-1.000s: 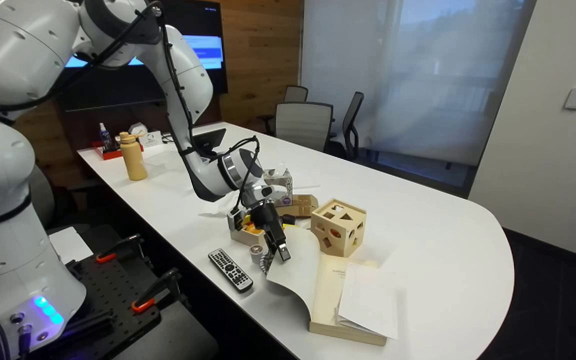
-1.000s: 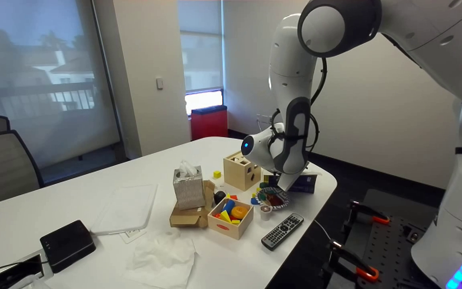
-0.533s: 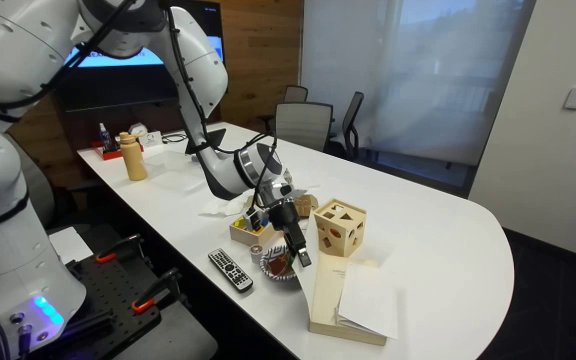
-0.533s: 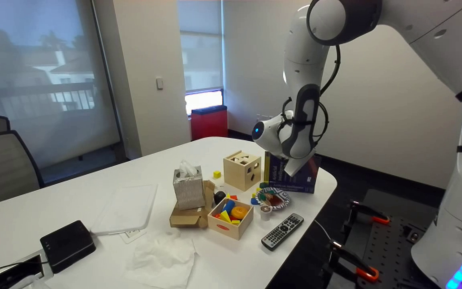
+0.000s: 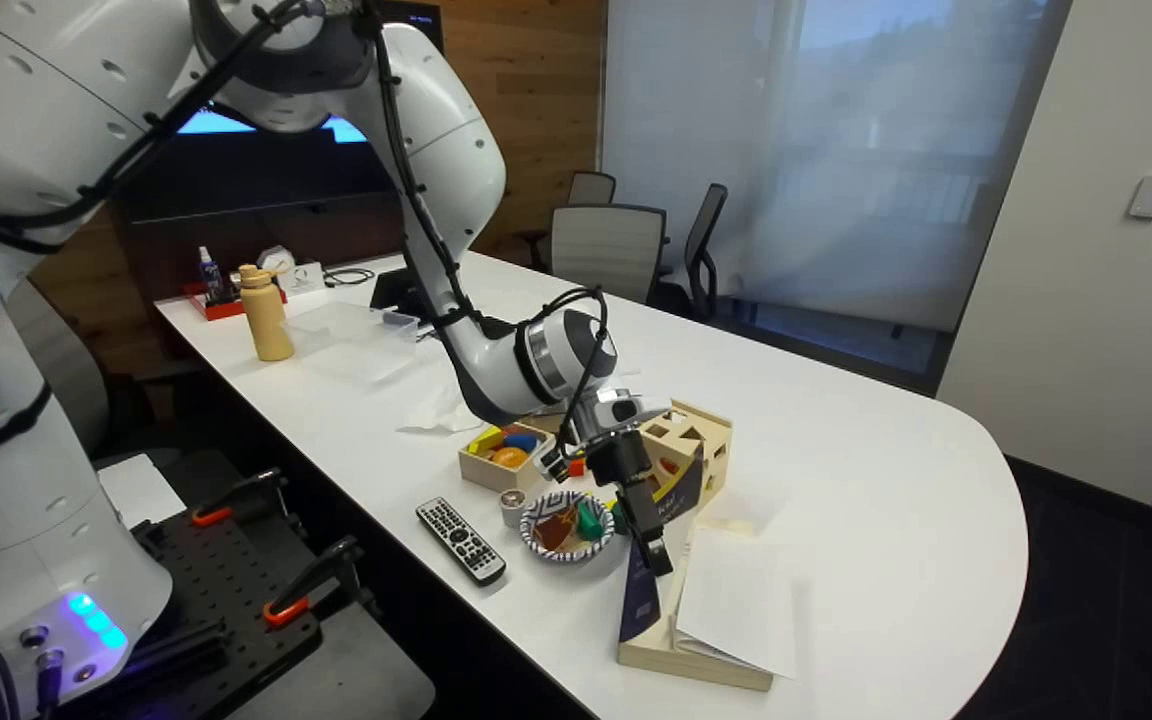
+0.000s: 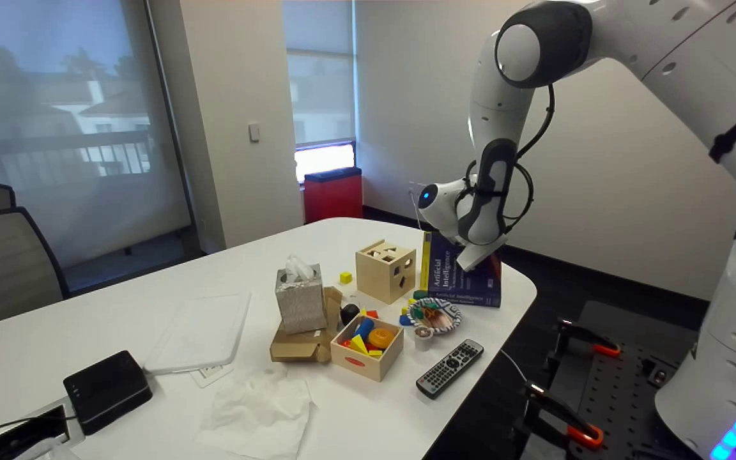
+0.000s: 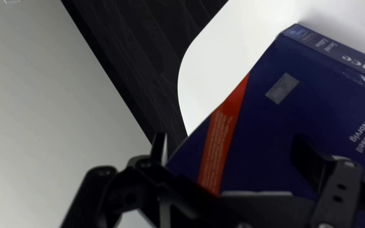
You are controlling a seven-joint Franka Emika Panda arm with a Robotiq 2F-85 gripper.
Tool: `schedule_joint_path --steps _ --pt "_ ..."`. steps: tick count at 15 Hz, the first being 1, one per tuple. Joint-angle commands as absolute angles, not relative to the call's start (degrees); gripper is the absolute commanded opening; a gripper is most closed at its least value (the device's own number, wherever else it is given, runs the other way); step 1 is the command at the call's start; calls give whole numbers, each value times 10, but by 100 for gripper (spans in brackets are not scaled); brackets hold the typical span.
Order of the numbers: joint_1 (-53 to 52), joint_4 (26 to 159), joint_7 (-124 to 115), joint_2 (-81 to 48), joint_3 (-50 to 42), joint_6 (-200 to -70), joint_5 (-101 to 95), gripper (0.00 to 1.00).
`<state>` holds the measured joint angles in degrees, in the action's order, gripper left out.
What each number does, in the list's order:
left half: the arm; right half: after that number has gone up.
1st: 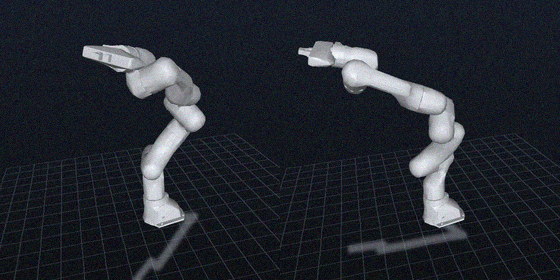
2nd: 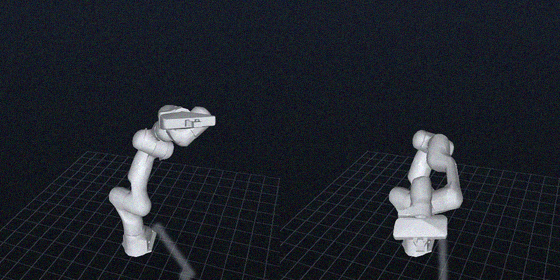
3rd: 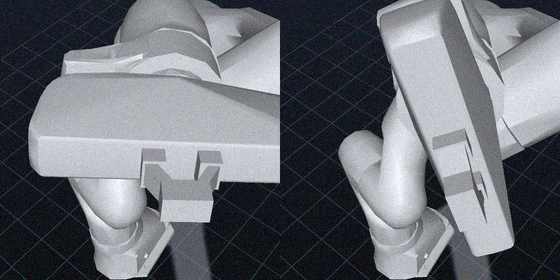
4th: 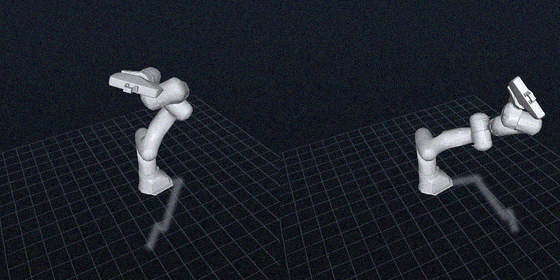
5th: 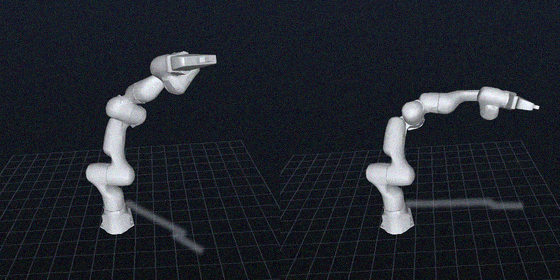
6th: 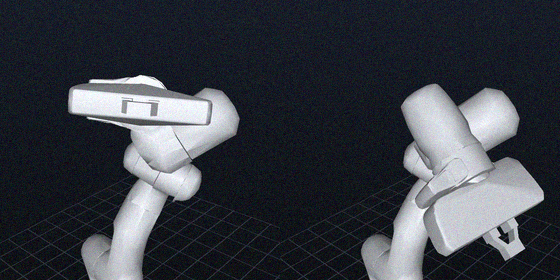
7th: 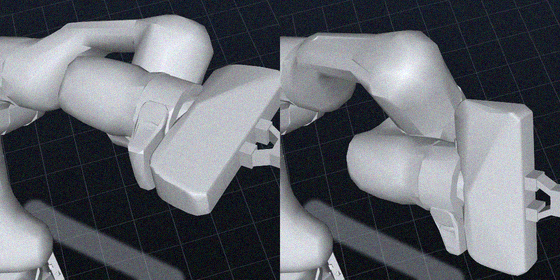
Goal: Close the book
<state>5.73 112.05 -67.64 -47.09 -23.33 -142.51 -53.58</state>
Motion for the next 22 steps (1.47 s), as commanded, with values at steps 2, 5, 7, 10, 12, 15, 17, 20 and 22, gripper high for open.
schedule_joint_path --steps 2,5,7,10,12,15,17,20,22 --pt "101 1075 -659 -516 -222 -1468 -526 100" --pt "112 1058 -657 -543 -225 -1487 -509 100" --pt "109 1053 -660 -551 -231 -1494 -502 100" --pt "96 1061 -663 -544 -241 -1499 -496 100" --pt "90 1071 -660 -532 -243 -1507 -499 100" --pt "84 1092 -637 -510 -235 -1514 -496 100" --pt "79 1113 -611 -492 -228 -1523 -495 100" --pt "60 1160 -581 -451 -223 -1539 -498 100" --pt "40 1196 -572 -418 -223 -1539 -500 100"
